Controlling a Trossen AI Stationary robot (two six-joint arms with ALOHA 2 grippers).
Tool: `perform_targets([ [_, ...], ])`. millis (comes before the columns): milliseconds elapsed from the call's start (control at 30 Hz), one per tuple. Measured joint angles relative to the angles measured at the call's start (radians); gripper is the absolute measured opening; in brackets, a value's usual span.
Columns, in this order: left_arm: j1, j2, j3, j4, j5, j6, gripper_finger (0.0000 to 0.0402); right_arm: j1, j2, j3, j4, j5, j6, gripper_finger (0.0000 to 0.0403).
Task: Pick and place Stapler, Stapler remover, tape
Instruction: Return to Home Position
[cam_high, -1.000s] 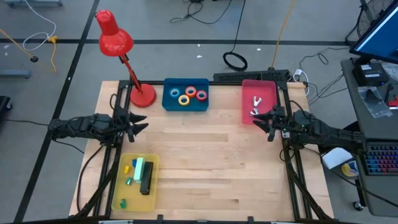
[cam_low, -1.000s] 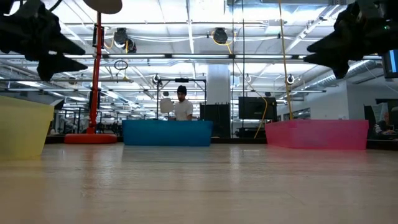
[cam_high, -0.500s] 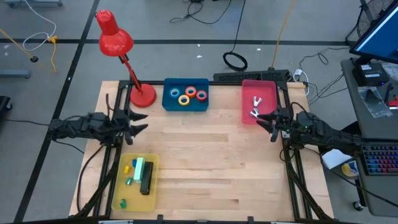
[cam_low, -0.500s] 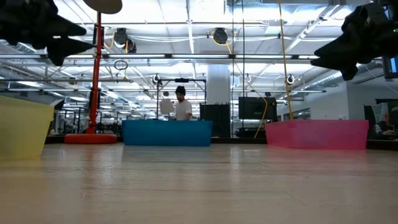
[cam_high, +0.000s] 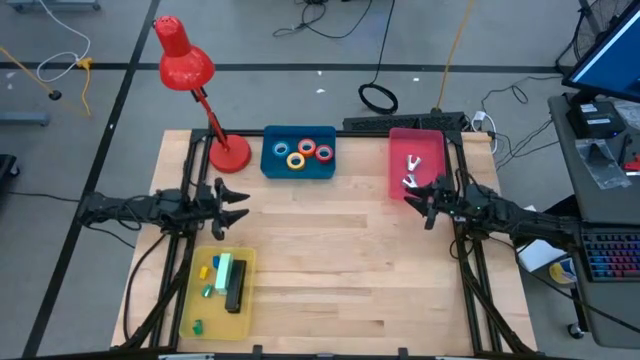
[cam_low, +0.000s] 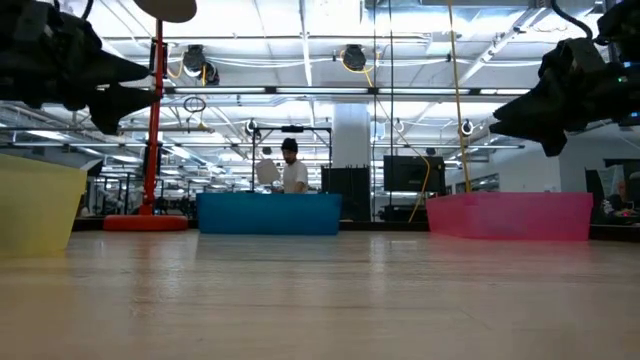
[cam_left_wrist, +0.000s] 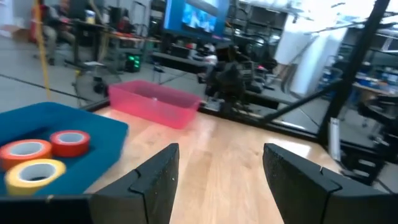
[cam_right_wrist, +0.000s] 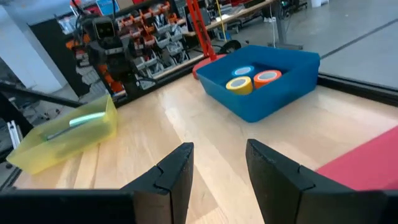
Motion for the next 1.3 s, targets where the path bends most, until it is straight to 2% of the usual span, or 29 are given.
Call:
perform_targets([
  [133, 0.000, 0.000, 0.001, -0.010, 0.039, 0.010, 0.0232, 0.000, -0.001, -0.015, 0.015, 0.026, 0.003, 0.0139],
  [400, 0.000, 0.000, 0.001, -0.017, 0.050, 0.012, 0.0232, -0.001, 0.000, -0.018, -0.010, 0.031, -0.013, 0.0139],
  [467, 0.000, 0.001, 0.001, -0.018, 0.050, 0.012, 0.0232, -0.001, 0.002, -0.018, -0.024, 0.000, -0.016, 0.0139],
  [600, 0.000, 0.001, 0.001, -0.019, 0.050, 0.008, 0.0232, -0.001, 0.004, -0.019, -0.068, -0.147, -0.020, 0.0139],
  [667, 0.000, 0.001, 0.001, -0.017, 0.050, 0.002, 0.0232, 0.000, 0.005, -0.019, -0.072, -0.186, -0.040, 0.0139],
  [933, 0.000, 0.001, -0.002, 0.016, 0.049, 0.002, 0.0232, 0.000, 0.005, -0.020, -0.038, -0.185, -0.147, 0.0139],
  [1133, 0.000, 0.001, -0.002, 0.021, 0.049, 0.002, 0.0232, 0.000, 0.005, -0.021, -0.031, -0.185, -0.062, 0.0139],
  [1300, 0.000, 0.001, -0.002, 0.024, 0.049, 0.002, 0.0232, 0.000, 0.005, -0.021, -0.030, -0.185, -0.054, 0.0139],
])
